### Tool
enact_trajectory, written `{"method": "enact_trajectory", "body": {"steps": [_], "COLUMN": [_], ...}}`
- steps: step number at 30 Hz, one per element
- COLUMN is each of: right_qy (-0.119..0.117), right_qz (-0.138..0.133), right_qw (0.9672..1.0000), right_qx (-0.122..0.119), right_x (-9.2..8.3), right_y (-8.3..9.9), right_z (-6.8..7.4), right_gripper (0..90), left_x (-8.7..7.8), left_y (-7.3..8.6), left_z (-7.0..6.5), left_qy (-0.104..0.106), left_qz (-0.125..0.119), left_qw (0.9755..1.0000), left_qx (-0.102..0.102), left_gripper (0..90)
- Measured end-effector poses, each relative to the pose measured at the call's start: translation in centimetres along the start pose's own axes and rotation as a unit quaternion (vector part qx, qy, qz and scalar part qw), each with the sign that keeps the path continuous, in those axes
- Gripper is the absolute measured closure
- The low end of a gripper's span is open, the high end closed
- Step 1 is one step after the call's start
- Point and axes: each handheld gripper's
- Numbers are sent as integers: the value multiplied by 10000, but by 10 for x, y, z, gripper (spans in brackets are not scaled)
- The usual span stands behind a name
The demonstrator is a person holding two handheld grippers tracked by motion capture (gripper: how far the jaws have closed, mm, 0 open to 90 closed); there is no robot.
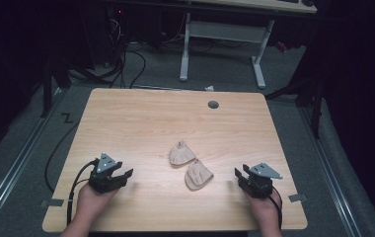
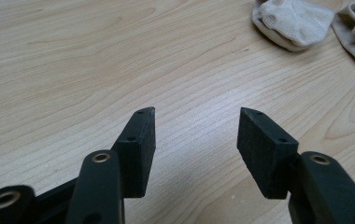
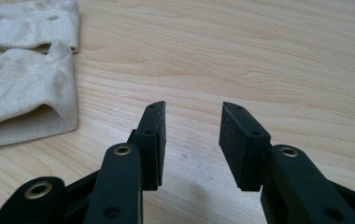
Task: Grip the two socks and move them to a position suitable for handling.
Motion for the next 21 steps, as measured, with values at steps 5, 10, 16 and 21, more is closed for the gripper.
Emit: {"method": "enact_trajectory", "body": {"steps": [5, 10, 16, 21], "right_qy": [1, -11, -37, -93], "right_qz": [-35, -48, -42, -3], "right_qw": [10000, 10000, 10000, 9999], "right_qx": [-12, 18, -12, -41], "right_x": [-3, -6, -3, 0], "right_y": [1, 1, -2, -2], "right_z": [0, 0, 3, 4], "right_gripper": [612, 614, 618, 625], "left_x": [2, 2, -1, -1], "left_y": [-2, -2, -1, -3], "left_z": [0, -5, -6, -7], "left_qy": [34, 31, 121, 163], "left_qz": [-63, -33, -22, -72], "left_qw": [10000, 9999, 9999, 9998], "left_qx": [-3, 115, 47, 9], "left_gripper": [458, 453, 454, 448]}}
Point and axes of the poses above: each handheld gripper's, and its own axes: x roughly forward along the jaws, y roughly out of its underside, z roughly to its left, and after that the axes turned 5 degrees about x, right-handed
